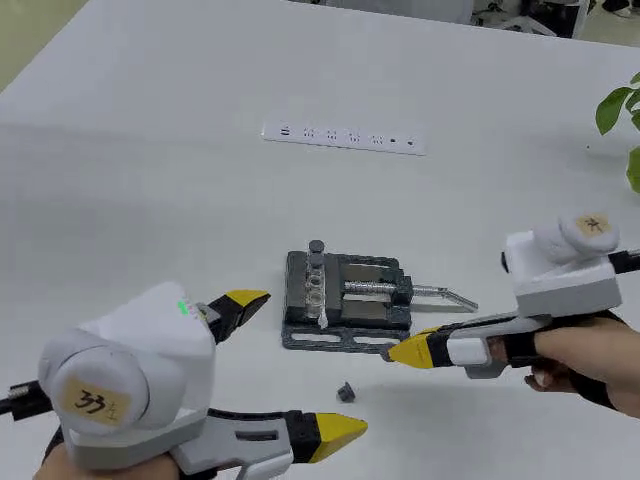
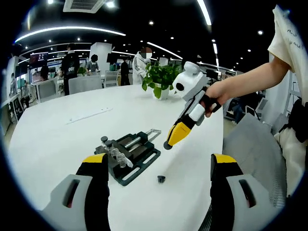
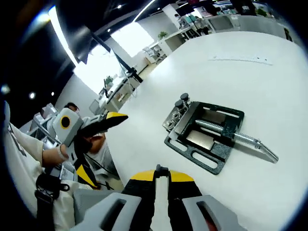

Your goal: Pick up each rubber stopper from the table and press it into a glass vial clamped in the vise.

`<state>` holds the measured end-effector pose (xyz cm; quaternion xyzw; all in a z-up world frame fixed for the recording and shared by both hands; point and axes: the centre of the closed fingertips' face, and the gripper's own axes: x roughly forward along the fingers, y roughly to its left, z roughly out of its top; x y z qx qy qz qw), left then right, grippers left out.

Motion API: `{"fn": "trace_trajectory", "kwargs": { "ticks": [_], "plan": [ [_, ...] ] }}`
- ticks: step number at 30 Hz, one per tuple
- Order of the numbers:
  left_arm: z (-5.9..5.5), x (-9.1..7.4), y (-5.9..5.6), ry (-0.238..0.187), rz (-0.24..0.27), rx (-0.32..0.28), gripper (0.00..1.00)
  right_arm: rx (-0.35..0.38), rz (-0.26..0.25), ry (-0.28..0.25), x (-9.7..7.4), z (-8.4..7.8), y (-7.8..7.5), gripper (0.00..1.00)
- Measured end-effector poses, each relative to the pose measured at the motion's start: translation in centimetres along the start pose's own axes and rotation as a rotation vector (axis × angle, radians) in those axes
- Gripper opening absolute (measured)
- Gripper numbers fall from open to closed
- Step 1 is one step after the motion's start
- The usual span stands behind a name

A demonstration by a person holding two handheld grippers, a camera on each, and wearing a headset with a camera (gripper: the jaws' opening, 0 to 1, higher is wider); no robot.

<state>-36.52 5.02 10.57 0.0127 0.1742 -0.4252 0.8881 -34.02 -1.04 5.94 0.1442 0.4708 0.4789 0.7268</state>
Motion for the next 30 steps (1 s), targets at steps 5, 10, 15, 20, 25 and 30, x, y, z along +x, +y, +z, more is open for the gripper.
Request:
{"fn": "trace_trajectory", "kwargs": {
  "ticks": [5,10,15,20,25,30],
  "plan": [
    [2.5,0.0,-0.6,-0.052,-0.023,0.024,0.81,0.162,0.139,-0.129,-1.2,1.4,2.9,0.03],
    [4.5,-0.2,-1.3,-0.105,-0.069,0.021,0.66,0.349,0.288,-0.233,-2.5,2.4,5.6,0.03],
    [5.6,-0.2,-1.9,-0.144,-0.103,0.023,0.48,0.535,0.408,-0.303,-3.8,3.2,7.2,0.03],
    [5.8,0.0,-2.6,-0.152,-0.133,0.024,0.36,0.612,0.466,-0.312,-4.2,2.7,9.0,0.03],
    [5.8,0.2,-3.7,-0.152,-0.180,0.014,0.26,0.679,0.509,-0.301,-4.5,2.1,10.2,0.03],
    [5.8,0.5,-4.5,-0.154,-0.222,0.000,0.18,0.673,0.495,-0.256,-4.4,1.1,10.4,0.03]
  ]
}}
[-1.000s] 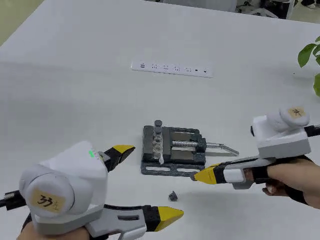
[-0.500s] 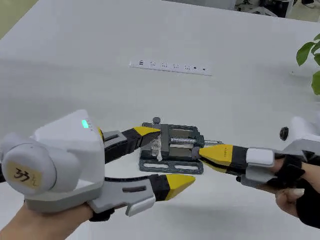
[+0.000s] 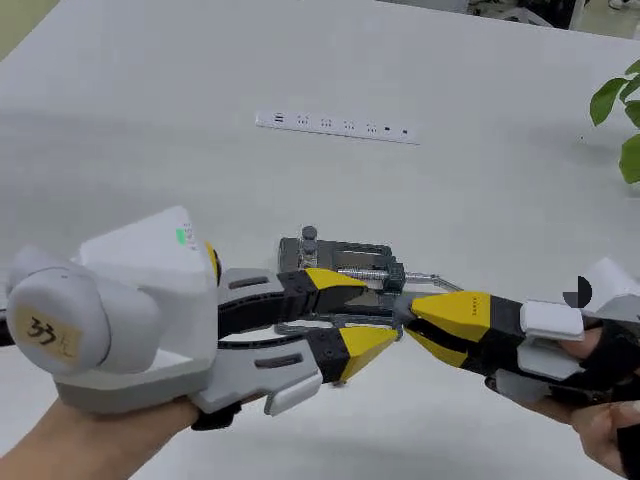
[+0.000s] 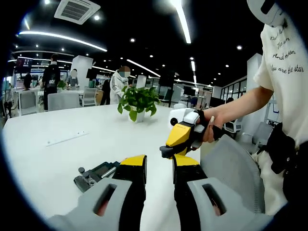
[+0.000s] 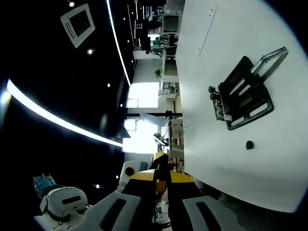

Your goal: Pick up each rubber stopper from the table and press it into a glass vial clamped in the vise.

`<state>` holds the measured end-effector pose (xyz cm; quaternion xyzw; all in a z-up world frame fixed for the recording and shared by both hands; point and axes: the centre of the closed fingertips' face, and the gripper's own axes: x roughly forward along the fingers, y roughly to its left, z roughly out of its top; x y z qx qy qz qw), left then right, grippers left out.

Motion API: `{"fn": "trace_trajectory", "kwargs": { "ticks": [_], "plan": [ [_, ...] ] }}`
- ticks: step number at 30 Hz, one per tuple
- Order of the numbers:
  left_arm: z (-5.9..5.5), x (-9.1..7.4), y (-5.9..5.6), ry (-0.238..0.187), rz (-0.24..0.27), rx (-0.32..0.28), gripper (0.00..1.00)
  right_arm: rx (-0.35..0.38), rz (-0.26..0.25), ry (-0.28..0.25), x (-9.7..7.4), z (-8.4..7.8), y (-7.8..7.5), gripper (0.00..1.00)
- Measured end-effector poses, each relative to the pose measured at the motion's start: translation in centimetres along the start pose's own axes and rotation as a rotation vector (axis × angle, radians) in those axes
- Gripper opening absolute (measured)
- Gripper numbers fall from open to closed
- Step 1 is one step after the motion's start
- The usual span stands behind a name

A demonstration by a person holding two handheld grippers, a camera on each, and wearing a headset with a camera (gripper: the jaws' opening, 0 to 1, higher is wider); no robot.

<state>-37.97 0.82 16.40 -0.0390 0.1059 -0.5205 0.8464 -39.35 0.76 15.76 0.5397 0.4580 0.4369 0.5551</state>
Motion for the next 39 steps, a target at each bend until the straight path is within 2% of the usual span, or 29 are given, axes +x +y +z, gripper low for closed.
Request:
{"fn": "trace_trajectory", "kwargs": {
  "ticks": [6,17,23,32,35,39],
  "plan": [
    [-0.2,0.2,-0.6,0.007,-0.034,0.006,0.09,0.002,-0.002,0.006,0.0,-0.1,-0.1,0.03],
    [-0.6,0.1,-1.2,0.017,-0.060,0.007,0.03,0.019,0.000,0.030,0.2,-0.6,-0.3,0.03],
    [-0.6,0.0,-1.6,0.018,-0.082,0.016,0.03,0.056,0.007,0.056,0.2,-1.1,-0.3,0.04],
    [-0.9,-0.2,-2.7,0.049,-0.139,0.072,0.04,0.079,-0.007,0.112,-0.3,-1.8,-0.5,0.04],
    [-1.0,-0.2,-2.8,0.058,-0.143,0.098,0.04,0.076,-0.012,0.117,-0.4,-1.9,-0.6,0.04],
    [-1.0,-0.2,-2.6,0.056,-0.135,0.102,0.06,0.071,-0.013,0.118,-0.3,-2.0,-0.5,0.04]
  ]
}}
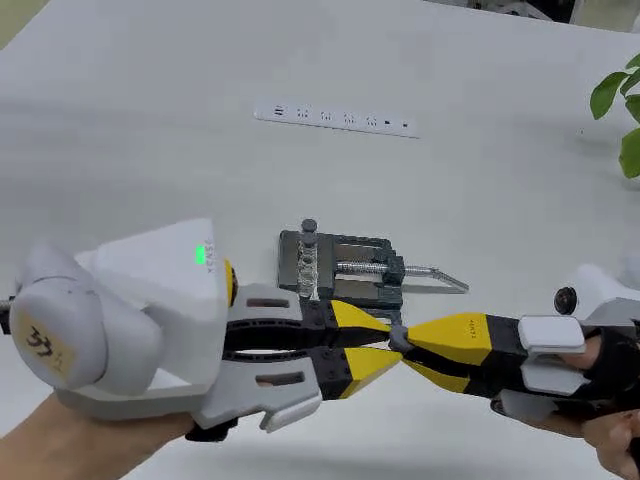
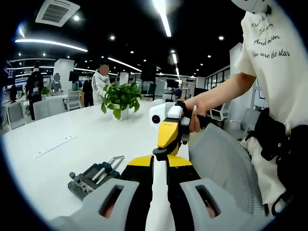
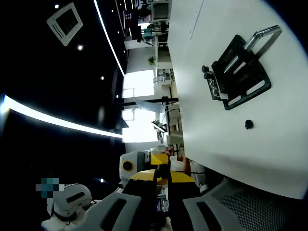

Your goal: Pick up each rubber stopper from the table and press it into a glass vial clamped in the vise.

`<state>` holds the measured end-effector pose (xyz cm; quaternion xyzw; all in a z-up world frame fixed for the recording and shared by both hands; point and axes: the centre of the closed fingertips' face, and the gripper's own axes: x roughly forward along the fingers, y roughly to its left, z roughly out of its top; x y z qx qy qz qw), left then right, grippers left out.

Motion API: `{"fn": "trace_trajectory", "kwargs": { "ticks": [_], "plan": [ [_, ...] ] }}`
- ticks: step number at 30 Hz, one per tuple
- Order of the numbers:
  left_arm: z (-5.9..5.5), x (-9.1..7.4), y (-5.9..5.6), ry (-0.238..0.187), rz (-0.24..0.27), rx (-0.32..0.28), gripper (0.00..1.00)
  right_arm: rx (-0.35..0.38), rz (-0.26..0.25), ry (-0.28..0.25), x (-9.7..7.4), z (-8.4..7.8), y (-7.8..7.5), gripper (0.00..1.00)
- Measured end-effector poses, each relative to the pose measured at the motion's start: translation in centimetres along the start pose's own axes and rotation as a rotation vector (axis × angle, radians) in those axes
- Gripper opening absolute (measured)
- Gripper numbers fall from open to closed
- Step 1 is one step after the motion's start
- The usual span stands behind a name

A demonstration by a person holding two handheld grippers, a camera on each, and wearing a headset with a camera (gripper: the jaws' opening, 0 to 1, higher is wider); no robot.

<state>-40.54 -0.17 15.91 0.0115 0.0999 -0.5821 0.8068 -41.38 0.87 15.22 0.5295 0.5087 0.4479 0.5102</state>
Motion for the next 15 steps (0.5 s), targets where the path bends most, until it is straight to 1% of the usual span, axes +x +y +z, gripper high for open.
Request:
{"fn": "trace_trajectory", "kwargs": {
  "ticks": [7,9,15],
  "plan": [
    [0.04,0.10,-0.17,-0.002,-0.010,-0.003,0.07,-0.001,0.004,0.000,0.23,-0.06,0.16,0.04],
    [0.00,0.06,-0.06,0.000,-0.005,-0.001,0.06,-0.005,0.002,0.002,0.28,-0.11,0.14,0.04],
    [-0.02,0.06,-0.13,-0.002,-0.006,-0.022,0.05,-0.008,0.001,0.002,0.37,-0.31,0.32,0.04]
  ]
}}
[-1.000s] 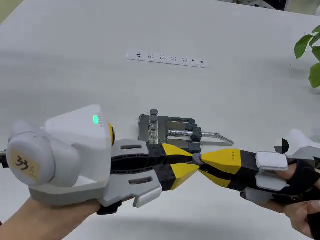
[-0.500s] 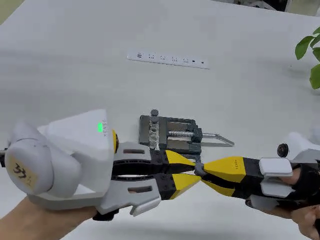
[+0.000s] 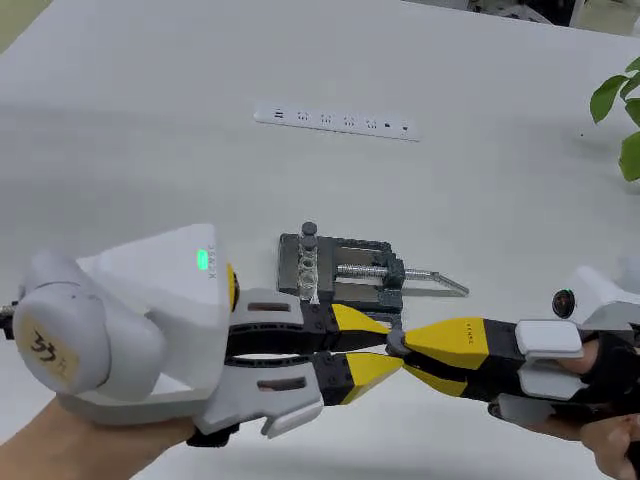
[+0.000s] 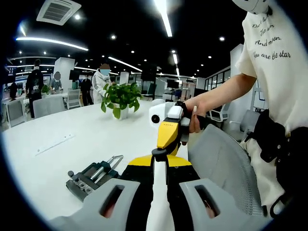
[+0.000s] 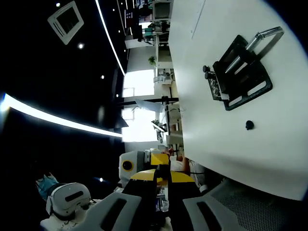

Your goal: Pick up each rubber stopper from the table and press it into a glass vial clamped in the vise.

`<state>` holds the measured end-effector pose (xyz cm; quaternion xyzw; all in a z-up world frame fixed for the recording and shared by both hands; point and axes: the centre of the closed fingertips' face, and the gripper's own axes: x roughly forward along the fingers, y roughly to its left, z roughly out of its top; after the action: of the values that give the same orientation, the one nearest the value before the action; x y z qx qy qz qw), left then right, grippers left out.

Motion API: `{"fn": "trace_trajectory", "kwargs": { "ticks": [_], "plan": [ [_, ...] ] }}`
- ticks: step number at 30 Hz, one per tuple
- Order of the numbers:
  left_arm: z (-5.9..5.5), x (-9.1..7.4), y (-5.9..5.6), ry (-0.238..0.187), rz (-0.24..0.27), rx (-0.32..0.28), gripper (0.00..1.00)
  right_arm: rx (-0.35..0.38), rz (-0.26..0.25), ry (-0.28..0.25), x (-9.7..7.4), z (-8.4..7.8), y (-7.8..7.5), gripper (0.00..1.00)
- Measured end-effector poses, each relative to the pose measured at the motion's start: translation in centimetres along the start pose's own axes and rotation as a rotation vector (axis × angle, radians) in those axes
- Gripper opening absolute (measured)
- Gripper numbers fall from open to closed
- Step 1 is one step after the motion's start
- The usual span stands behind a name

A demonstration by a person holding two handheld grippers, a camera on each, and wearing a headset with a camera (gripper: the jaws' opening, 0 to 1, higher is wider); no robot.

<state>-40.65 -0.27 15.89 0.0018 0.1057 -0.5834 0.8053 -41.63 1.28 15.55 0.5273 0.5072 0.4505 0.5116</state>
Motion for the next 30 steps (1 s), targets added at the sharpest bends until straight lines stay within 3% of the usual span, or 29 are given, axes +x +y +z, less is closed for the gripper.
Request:
{"fn": "trace_trajectory", "kwargs": {
  "ticks": [6,25,30],
  "plan": [
    [-0.13,-0.09,0.03,0.001,0.002,-0.029,0.04,-0.018,0.001,0.001,-0.11,0.05,-0.14,0.04],
    [0.02,-0.22,0.44,-0.021,0.025,-0.036,0.03,-0.101,0.011,-0.013,-0.05,0.31,0.05,0.05],
    [0.10,-0.20,0.39,-0.027,0.026,-0.037,0.03,-0.209,-0.018,-0.013,-0.02,0.39,-0.21,0.09]
  ]
}}
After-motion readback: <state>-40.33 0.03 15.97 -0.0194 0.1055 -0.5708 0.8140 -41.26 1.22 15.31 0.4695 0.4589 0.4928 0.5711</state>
